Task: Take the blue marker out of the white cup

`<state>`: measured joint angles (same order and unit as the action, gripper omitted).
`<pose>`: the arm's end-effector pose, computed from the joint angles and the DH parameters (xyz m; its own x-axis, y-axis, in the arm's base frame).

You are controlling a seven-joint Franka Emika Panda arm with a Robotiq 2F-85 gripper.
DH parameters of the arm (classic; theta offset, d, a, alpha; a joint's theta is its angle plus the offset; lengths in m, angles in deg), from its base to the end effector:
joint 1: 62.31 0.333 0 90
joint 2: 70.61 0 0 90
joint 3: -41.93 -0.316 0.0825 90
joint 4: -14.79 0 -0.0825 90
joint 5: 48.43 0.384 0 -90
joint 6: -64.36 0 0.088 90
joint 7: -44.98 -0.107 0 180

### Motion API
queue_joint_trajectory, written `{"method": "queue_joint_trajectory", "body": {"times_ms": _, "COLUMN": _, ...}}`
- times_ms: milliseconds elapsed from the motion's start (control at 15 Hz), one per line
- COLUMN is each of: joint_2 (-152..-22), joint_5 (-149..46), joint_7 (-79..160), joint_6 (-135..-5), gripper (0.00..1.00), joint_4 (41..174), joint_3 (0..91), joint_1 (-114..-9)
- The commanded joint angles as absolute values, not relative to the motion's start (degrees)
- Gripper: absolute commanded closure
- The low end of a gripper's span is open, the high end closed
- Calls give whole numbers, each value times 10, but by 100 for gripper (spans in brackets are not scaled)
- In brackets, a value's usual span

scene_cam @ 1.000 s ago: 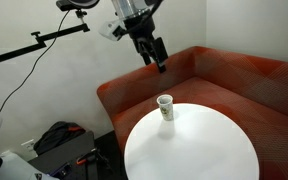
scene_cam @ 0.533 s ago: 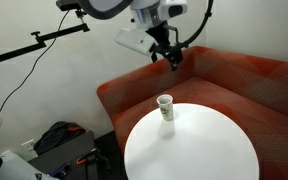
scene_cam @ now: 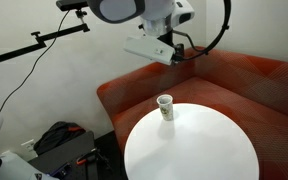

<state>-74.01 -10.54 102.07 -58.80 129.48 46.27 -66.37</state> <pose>0.5775 -0.0590 0.4444 0.8167 0.3668 0.4456 0.5229 -0.7970 -0.3023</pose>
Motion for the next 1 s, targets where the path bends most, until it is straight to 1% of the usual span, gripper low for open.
{"method": "queue_joint_trajectory", "body": {"times_ms": 0, "joint_2": -740, "joint_5": -106, "joint_7": 1020, "joint_6": -587, "gripper": 0, "joint_4": 1294, "joint_3": 458, "joint_1": -668}}
{"method": "queue_joint_trajectory", "body": {"times_ms": 200, "joint_2": -740, "joint_5": -107, "joint_7": 1020, "joint_6": -587, "gripper": 0, "joint_4": 1294, "joint_3": 457, "joint_1": -668}}
{"method": "queue_joint_trajectory", "body": {"times_ms": 467, "joint_2": -756, "joint_5": 28, "joint_7": 1175, "joint_6": -523, "gripper": 0, "joint_4": 1285, "joint_3": 457, "joint_1": -679}}
{"method": "queue_joint_trajectory", "body": {"times_ms": 667, "joint_2": -772, "joint_5": 80, "joint_7": 1269, "joint_6": -448, "gripper": 0, "joint_4": 1275, "joint_3": 463, "joint_1": -689}}
{"method": "queue_joint_trajectory", "body": {"times_ms": 933, "joint_2": -803, "joint_5": 101, "joint_7": 1381, "joint_6": -340, "gripper": 0, "joint_4": 1257, "joint_3": 468, "joint_1": -706}}
